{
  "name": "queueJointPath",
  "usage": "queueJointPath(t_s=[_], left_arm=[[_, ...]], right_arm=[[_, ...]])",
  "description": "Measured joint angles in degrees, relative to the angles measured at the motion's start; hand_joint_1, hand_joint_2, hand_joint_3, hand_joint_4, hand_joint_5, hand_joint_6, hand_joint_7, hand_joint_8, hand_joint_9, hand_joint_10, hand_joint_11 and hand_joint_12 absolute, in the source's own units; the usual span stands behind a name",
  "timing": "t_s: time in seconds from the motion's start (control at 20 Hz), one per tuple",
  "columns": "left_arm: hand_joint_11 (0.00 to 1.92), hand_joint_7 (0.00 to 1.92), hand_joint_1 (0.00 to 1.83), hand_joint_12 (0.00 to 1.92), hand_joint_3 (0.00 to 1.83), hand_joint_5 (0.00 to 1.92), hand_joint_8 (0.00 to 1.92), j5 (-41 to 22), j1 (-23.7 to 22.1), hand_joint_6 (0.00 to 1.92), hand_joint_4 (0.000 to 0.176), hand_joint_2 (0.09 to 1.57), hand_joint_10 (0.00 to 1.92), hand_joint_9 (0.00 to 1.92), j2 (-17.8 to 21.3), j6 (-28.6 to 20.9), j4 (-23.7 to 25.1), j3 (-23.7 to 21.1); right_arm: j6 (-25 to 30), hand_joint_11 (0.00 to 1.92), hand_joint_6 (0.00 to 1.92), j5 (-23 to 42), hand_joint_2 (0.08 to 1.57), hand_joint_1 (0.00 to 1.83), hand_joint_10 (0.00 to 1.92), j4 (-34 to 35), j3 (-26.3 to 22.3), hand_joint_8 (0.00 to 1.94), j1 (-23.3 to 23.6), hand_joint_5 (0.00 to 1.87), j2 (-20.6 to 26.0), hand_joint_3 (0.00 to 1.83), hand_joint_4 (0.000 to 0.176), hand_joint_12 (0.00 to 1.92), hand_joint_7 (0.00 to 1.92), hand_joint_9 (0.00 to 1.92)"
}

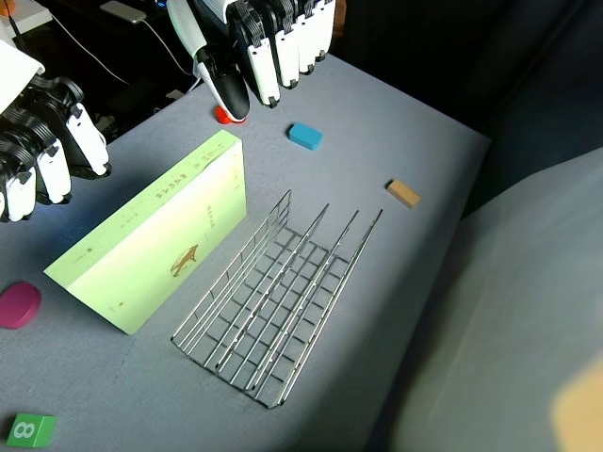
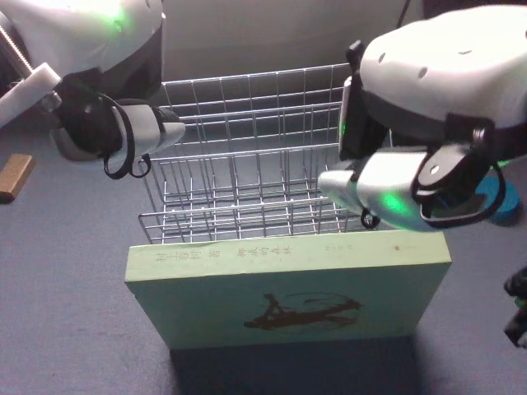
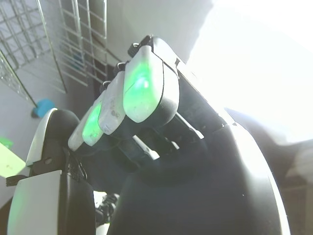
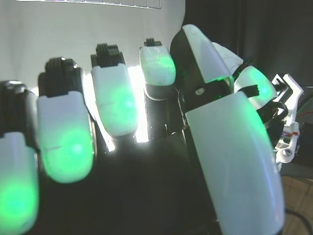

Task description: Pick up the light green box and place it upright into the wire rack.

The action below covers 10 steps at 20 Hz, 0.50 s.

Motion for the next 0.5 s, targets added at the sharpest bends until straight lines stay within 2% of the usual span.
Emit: queueJointPath(t_s=[0.05,0.35,0.5], left_arm=[[0.0,0.31,0.18,0.79,0.01,0.38,0.0,0.2,0.1,0.01,0.058,1.14,0.01,0.28,0.0,0.6,0.0,0.0],[0.0,0.31,0.18,0.81,0.0,0.39,0.0,-0.3,2.3,0.0,0.058,1.14,0.01,0.29,0.6,1.1,0.8,0.6],[0.0,0.31,0.18,0.81,0.0,0.39,0.0,-0.5,3.5,0.0,0.058,1.14,0.01,0.29,1.1,1.1,1.7,2.4]], right_arm=[[0.0,0.01,0.01,-0.3,1.05,0.21,0.02,-0.3,0.0,0.0,0.0,0.26,0.0,0.02,0.049,1.08,0.32,0.31],[0.2,0.01,0.0,-0.9,1.04,0.24,0.01,0.4,0.0,0.0,0.1,0.27,-0.2,0.0,0.047,1.08,0.33,0.32],[0.3,0.01,0.0,-1.6,1.04,0.33,0.01,-0.1,0.0,0.0,0.8,0.27,-0.3,0.0,0.047,1.08,0.33,0.33]])
